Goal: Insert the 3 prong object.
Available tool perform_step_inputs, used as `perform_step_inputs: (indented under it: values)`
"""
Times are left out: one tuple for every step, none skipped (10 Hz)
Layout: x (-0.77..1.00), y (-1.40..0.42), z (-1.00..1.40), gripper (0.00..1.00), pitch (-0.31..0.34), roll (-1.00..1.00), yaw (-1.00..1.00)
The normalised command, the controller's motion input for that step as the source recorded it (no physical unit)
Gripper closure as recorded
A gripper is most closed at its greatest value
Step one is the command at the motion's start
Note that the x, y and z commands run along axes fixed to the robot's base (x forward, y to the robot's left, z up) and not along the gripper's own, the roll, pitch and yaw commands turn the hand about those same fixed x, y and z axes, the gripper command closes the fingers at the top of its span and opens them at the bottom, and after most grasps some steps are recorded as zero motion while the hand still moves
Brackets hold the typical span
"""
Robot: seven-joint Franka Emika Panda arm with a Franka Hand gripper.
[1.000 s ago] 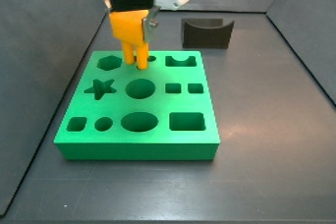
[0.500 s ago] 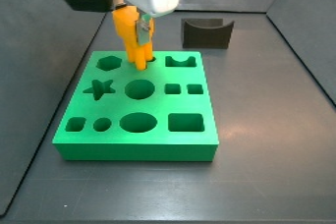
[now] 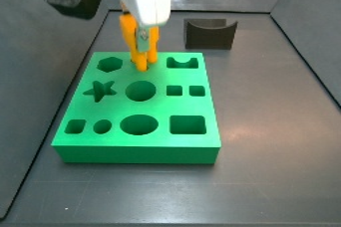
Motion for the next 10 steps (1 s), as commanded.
perform_step_inputs:
  values:
    - [0.00,0.15,-0.21,1.00,0.000,0.00,0.00]
    - [0.00,0.21,-0.33,1.00,-0.014,-0.29,0.08]
    - [0.00,0.23,-0.33,1.00,-0.010,-0.37,0.07]
    - [0.00,0.19,-0.35,1.00,0.000,-0.37,0.02]
    - [0.00,0.11,-0.40,1.00,0.000,-0.36,0.00]
    - [0.00,0.00,-0.46,1.00,0.000,-0.31,0.00]
    - [0.00,0.00,-0.48,1.00,0.000,-0.32,0.00]
    - [0.02,0.00,-0.36,1.00,0.000,-0.28,0.00]
    - [0.00,0.00,0.00,1.00,-0.011,0.00,0.00]
    - [0.00,0.00,0.00,1.00,0.000,0.00,0.00]
